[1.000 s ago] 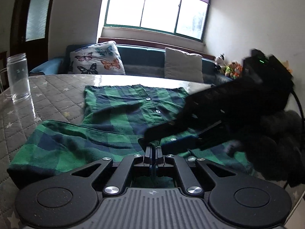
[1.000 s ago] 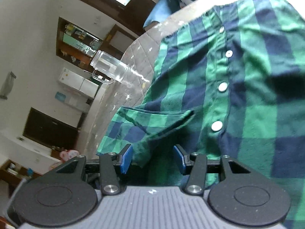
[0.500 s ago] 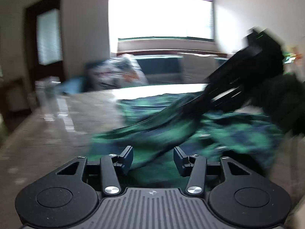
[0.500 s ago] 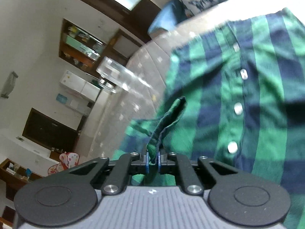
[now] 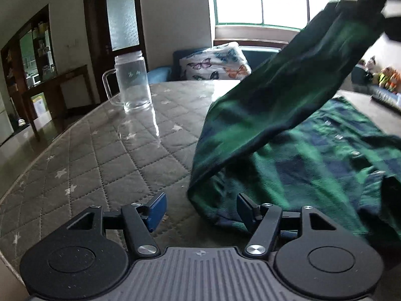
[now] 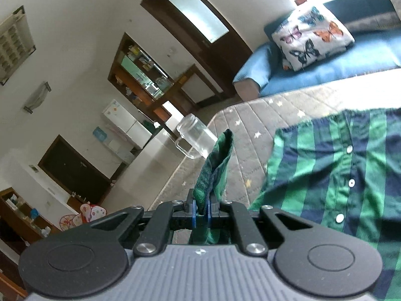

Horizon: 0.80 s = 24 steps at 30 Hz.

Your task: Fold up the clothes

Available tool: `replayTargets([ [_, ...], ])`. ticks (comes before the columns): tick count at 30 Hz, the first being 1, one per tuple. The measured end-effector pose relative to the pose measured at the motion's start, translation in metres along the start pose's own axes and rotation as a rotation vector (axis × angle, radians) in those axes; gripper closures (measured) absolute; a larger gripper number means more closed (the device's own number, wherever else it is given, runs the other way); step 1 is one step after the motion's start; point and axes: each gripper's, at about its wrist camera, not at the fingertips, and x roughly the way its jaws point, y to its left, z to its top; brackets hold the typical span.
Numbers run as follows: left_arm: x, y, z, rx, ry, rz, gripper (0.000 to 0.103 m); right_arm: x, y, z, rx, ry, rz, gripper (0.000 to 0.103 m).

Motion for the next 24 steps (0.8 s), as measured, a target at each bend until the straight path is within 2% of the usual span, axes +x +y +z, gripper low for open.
replayTargets([
  [5, 0.004, -0.004, -0.004, 0.026, 0.003, 0.013, 0.04, -0.028, 0.002, 0.004, -0.027, -0.038, -0.021, 0.096],
  [12, -0.006, -0.013, -0.007, 0.088, -0.025, 0.016, 0.057, -0.063, -0.029, -0.009, 0.004, -0.041, -0.142, 0.096],
  [16, -0.013, -0.021, -0.01, 0.147, -0.044, 0.024, 0.06, -0.067, -0.069, -0.03, 0.095, -0.006, -0.218, 0.096],
  [24, -0.017, -0.02, -0.019, 0.18, 0.013, -0.02, 0.065, -0.042, -0.128, -0.077, 0.182, 0.101, -0.362, 0.096],
])
